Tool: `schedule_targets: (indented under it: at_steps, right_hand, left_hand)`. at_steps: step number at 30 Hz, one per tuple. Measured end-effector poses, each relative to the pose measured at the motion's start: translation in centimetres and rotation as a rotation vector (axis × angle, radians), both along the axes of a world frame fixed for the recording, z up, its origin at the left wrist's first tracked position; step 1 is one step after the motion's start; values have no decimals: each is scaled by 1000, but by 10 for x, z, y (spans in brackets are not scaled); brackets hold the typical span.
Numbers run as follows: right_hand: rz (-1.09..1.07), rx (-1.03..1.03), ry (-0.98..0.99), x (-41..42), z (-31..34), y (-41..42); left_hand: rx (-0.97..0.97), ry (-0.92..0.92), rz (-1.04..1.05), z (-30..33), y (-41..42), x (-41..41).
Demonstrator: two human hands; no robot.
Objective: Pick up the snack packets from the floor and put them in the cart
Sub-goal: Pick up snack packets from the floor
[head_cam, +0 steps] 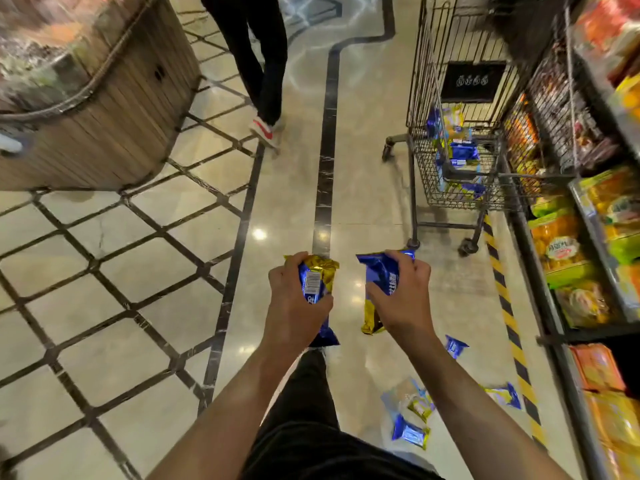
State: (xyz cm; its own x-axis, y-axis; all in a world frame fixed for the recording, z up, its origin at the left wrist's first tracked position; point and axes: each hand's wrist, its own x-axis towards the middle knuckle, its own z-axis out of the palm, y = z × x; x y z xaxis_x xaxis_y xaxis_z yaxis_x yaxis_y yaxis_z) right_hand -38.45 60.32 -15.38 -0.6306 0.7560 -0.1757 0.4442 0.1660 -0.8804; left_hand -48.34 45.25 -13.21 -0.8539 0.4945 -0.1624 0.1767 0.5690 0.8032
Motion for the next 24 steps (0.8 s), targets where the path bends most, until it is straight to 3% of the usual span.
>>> schedule_targets:
  at_steps: [13, 24]
  right_hand:
    - [-126, 57, -134, -174, 7, 105]
    - [-224, 70, -143, -232, 7, 222]
  left_hand:
    - [-43, -107, -166, -18, 105, -189]
    - [6, -134, -245, -19, 246, -269]
